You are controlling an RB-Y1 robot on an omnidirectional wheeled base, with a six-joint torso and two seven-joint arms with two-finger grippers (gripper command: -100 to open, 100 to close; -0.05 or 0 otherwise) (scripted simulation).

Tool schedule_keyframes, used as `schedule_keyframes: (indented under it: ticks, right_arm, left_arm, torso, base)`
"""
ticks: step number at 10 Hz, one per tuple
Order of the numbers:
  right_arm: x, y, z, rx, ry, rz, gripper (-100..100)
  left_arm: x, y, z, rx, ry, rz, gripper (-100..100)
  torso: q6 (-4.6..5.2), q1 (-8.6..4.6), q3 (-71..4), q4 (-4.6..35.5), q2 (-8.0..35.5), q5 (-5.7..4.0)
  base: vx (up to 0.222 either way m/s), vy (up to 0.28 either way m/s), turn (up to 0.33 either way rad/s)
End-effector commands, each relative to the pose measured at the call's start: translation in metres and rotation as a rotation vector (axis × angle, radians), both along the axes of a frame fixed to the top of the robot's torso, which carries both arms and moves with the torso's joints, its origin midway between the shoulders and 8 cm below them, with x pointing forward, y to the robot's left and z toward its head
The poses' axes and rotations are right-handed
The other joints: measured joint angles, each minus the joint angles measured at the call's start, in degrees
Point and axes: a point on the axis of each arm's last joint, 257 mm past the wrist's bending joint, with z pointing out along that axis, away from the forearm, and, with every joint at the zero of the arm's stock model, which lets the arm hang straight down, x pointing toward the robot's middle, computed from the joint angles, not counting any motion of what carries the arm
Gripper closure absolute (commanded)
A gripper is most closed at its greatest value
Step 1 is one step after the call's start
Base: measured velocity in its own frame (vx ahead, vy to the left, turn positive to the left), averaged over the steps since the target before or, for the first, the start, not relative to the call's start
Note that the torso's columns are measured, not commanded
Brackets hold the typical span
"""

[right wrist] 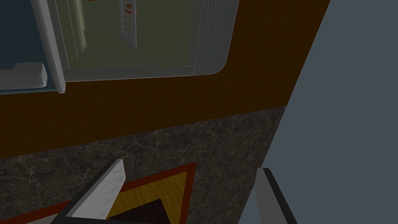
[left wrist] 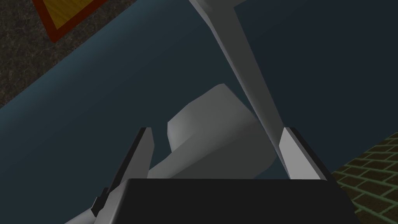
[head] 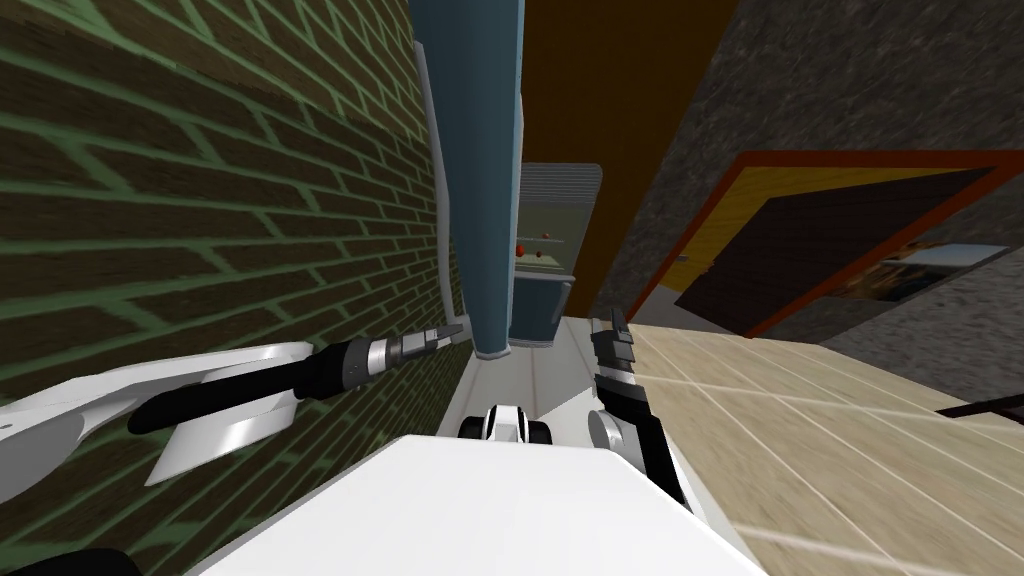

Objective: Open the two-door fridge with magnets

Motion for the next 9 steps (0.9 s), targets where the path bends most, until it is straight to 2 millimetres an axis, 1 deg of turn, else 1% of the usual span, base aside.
schedule_keyframes:
  ticks: [1,2,3,4,7,9]
  right_arm:
    - [0.0,0.0,0.0,0.0,0.0,0.0,0]
    - [0.0,0.0,0.0,0.0,0.0,0.0,0]
    - [0.0,0.0,0.0,0.0,0.0,0.0,0]
    - [0.0,0.0,0.0,0.0,0.0,0.0,0]
    - [0.0,0.0,0.0,0.0,0.0,0.0,0]
    - [0.0,0.0,0.0,0.0,0.0,0.0,0]
  left_arm:
    - [0.003,-0.0092,0.0175,-0.013,-0.027,-0.021,-100]
    - [0.0036,-0.0143,0.0231,-0.015,-0.028,-0.029,-100]
    - [0.0017,-0.012,0.0168,-0.015,-0.008,-0.022,-100]
    - [0.0036,-0.0143,0.0231,-0.015,-0.028,-0.029,-100]
    - [0.0028,-0.014,0.0208,-0.017,-0.02,-0.027,-100]
    - [0.0036,-0.0143,0.0231,-0.015,-0.028,-0.029,-100]
  torso:
    - [-0.01,0.02,-0.08,0.07,0.01,-0.07]
    - [0.07,0.04,-0.12,0.15,0.02,-0.05]
    - [0.02,0.05,-0.16,0.25,0.08,-0.16]
    - [0.09,0.07,-0.07,0.17,0.06,0.01]
    - [0.26,0.14,0.0,0.23,-0.07,0.16]
    - [0.17,0.14,-0.04,0.17,-0.08,0.08]
  base:
    - [-0.002,0.009,0.042]
    - [0.005,0.004,0.058]
    - [0.002,0.016,0.039]
    - [-0.001,0.008,-0.008]
    - [-0.004,0.004,0.006]
    - [0.003,0.005,-0.002]
